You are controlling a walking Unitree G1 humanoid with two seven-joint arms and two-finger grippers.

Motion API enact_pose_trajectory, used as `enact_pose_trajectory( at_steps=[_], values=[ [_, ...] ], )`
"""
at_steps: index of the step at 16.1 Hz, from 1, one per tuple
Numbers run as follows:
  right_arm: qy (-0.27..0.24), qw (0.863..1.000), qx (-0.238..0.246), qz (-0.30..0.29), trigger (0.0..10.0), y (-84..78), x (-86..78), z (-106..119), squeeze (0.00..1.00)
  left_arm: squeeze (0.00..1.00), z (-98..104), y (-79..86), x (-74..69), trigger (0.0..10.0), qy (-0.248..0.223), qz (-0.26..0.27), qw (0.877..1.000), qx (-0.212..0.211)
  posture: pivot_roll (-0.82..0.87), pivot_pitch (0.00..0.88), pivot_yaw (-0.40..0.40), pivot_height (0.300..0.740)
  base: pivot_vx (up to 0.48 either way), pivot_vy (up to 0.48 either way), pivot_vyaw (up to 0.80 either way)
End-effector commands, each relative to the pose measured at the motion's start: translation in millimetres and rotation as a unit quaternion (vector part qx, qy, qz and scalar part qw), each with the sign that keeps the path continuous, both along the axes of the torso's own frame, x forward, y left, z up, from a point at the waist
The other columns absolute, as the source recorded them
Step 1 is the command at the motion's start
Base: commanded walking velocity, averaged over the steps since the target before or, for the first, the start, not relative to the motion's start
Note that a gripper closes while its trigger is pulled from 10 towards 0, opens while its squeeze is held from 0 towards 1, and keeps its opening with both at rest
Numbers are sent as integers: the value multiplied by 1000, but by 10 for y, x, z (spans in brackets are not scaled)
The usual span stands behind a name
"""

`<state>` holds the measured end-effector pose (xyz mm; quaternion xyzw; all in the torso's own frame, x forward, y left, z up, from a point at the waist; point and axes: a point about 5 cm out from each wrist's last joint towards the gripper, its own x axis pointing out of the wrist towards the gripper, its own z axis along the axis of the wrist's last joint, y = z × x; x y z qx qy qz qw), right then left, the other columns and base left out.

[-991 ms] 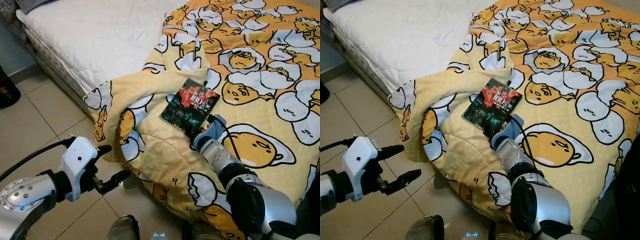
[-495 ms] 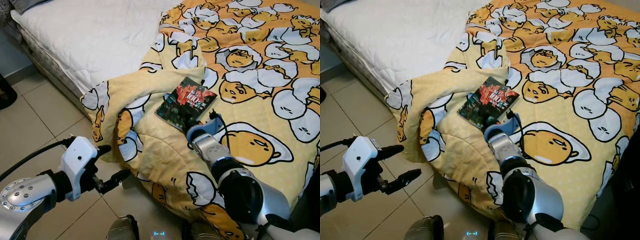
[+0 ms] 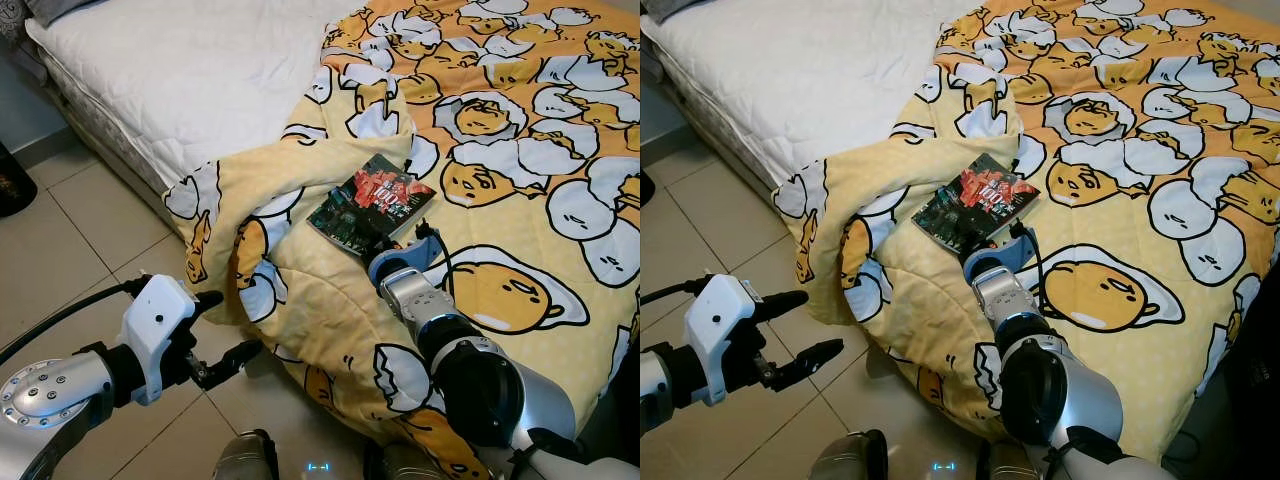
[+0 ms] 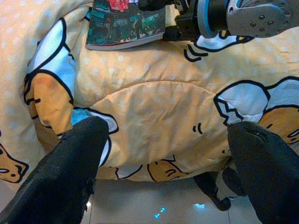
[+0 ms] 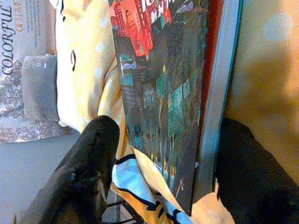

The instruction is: Clean up the room

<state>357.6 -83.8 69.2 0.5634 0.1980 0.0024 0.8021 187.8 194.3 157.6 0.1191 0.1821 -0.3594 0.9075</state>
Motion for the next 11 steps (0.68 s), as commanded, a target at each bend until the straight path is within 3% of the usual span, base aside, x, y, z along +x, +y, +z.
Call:
enact_pose_trajectory(
  at_steps=[1,11],
  values=[
    [-2,1000,1,-7,0,-8,33,44,0,1000,38,10,-9,10000,-6,2,1000,3,209,186,14,740,0,0,0],
    [-2,1000,-16,3,0,11,16,21,0,1000,49,-8,13,10000,-7,-2,1000,-2,207,179,17,740,0,0,0]
  ],
)
